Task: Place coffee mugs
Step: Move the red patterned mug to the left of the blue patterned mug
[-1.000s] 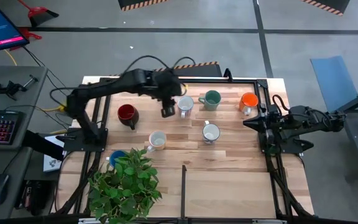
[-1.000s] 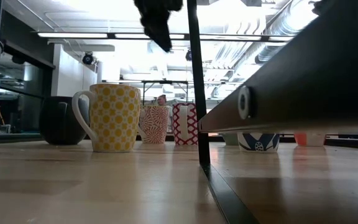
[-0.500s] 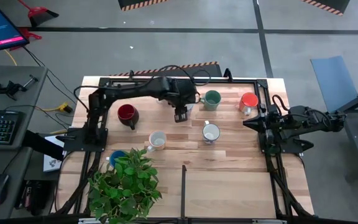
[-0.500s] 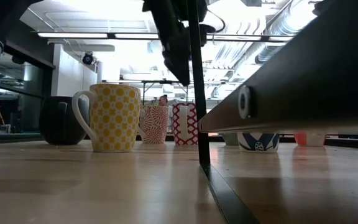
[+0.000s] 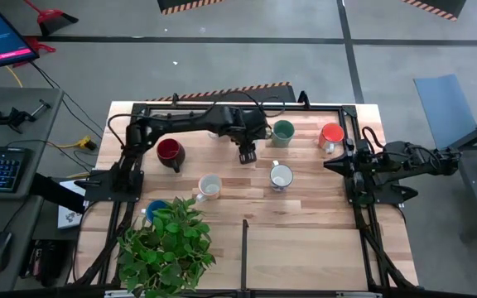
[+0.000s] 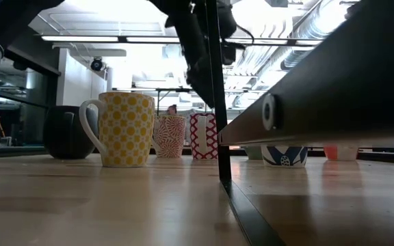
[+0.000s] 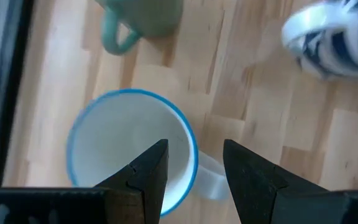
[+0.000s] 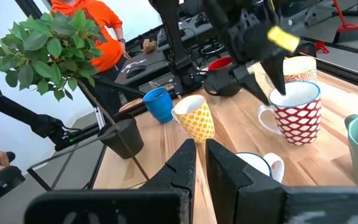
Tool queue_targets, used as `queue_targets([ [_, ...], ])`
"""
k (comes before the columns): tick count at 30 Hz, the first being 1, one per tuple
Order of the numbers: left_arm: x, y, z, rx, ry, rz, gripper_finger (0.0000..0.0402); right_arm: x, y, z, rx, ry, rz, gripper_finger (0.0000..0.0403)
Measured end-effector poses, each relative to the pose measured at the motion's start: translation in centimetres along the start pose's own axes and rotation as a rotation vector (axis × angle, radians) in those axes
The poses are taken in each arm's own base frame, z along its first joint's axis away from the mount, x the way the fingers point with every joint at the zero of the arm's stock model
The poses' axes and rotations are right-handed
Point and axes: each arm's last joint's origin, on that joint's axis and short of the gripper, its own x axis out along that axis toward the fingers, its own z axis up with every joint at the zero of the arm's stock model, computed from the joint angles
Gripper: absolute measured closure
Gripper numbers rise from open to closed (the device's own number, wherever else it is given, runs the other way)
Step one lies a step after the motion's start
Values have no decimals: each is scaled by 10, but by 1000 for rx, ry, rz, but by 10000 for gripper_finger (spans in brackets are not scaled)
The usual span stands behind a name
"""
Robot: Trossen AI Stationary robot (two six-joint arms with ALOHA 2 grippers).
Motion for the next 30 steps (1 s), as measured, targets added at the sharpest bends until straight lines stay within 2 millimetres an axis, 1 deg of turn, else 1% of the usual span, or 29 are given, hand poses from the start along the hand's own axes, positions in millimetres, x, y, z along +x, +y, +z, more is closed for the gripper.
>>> queue_targets([
  [2,3,-1,2,1,-16,3,256,0,0,0,-1,6,10,379],
  [5,3,-1,2,20,-13,11,256,0,1,0,1,12,19,379],
  [9,8,2,0,15,10,17,256,3,2,-1,-1,32,29,379],
  [21,27,4,-2,8,43,19,256,12,3,-3,13,79,6,379],
  [30,27,8,0,12,19,25,256,15,4,-3,31,88,2,379],
])
